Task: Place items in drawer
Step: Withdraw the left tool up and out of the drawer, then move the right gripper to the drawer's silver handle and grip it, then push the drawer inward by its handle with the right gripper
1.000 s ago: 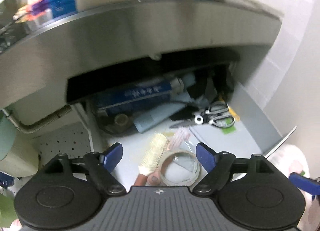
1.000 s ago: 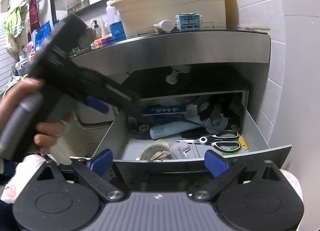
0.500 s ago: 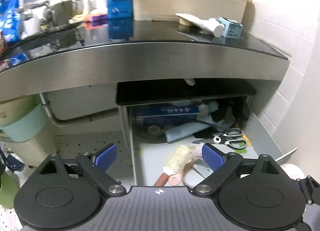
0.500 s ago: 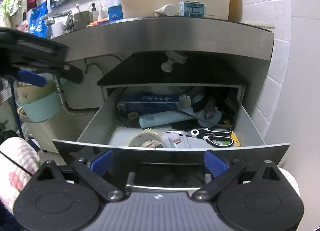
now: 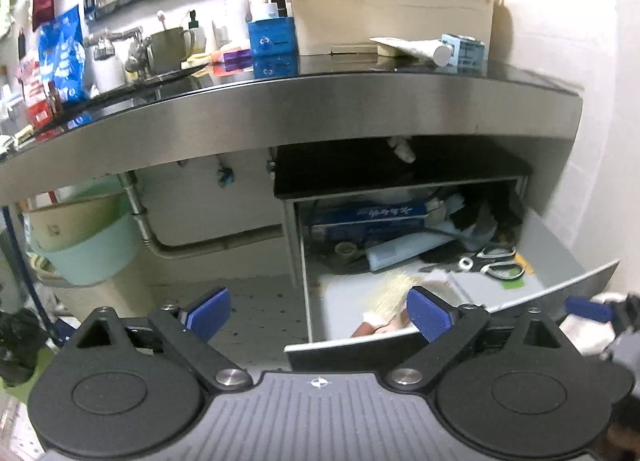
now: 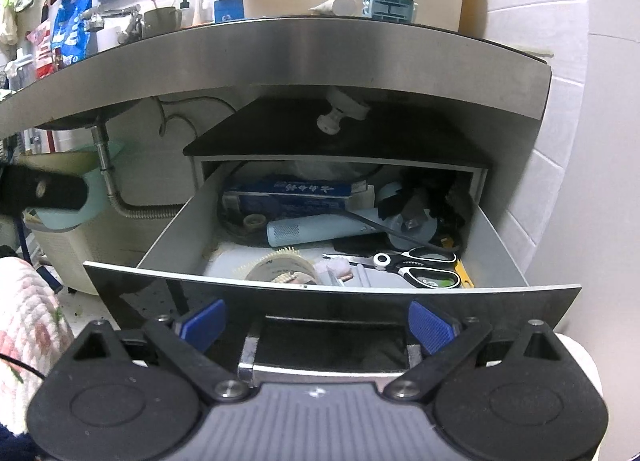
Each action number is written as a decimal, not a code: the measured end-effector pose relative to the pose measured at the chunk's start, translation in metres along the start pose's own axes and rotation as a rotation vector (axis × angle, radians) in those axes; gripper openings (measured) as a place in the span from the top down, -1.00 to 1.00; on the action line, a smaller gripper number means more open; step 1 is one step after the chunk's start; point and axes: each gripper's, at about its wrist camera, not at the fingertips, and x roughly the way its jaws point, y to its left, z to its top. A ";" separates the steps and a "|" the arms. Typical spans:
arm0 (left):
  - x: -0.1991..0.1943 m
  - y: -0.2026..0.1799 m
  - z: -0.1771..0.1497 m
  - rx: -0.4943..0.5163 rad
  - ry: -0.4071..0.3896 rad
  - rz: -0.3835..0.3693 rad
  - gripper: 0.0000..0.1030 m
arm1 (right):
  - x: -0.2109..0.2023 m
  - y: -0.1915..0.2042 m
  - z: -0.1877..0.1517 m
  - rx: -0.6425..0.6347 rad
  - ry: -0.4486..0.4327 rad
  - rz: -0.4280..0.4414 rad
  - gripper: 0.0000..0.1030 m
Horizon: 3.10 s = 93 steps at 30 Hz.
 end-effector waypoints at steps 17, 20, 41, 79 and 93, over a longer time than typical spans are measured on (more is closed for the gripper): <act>0.002 0.011 -0.006 -0.051 0.013 -0.019 -0.86 | 0.051 -0.005 -0.009 0.053 0.175 -0.022 -0.88; 0.001 0.010 -0.006 -0.045 0.005 -0.021 -0.86 | 0.060 -0.005 -0.010 0.061 0.203 -0.019 -0.88; -0.015 0.009 0.000 -0.022 -0.072 0.014 -0.86 | 0.087 -0.009 -0.008 0.058 0.268 -0.054 -0.90; -0.012 0.015 -0.004 -0.060 -0.049 -0.037 -0.86 | 0.099 -0.013 -0.001 0.059 0.332 -0.038 -1.00; -0.014 0.017 -0.006 -0.070 -0.045 -0.050 -0.86 | 0.105 -0.014 0.002 0.057 0.326 -0.035 -1.00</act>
